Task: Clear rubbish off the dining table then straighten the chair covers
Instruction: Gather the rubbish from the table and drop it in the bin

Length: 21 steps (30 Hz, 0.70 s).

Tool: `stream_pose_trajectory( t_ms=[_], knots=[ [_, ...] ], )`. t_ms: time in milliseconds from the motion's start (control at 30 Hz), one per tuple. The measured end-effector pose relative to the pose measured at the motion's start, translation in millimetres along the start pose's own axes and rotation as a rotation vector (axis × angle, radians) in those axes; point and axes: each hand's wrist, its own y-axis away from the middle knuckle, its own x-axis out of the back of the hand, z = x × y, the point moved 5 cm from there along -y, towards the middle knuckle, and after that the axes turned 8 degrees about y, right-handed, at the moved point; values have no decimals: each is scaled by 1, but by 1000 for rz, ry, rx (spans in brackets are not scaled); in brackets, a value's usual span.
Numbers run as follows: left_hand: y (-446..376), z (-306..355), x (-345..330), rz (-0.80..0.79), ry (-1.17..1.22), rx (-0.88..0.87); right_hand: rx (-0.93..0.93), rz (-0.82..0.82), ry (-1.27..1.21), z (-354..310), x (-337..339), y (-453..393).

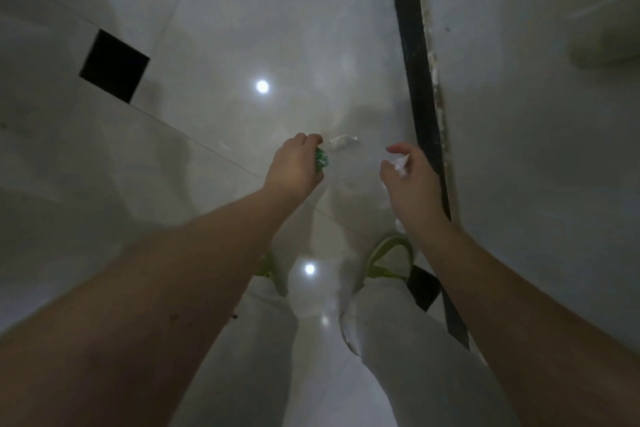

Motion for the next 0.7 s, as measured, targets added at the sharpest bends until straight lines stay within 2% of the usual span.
stream_pose_trajectory(
  t_ms=[100, 200, 300, 433, 567, 700],
  knots=[
    [-33, 11, -29, 0, 6, -32, -3, -26, 7, 12, -6, -14],
    [-54, 18, -49, 15, -124, -72, 44, -27, 10, 12, -4, -23],
    [-70, 17, -60, 22, -217, -50, 66, 9, 33, 10, 5, -32],
    [-78, 12, -64, 42, -229, -6, 89, 44, 27, 6, 12, -39],
    [-74, 6, -51, 66, -123, -1, 85, 46, 25, 2, 16, -33],
    [-47, 8, -21, 94, 130, 24, 80, 32, 29, -10, 14, -12]
  ],
)
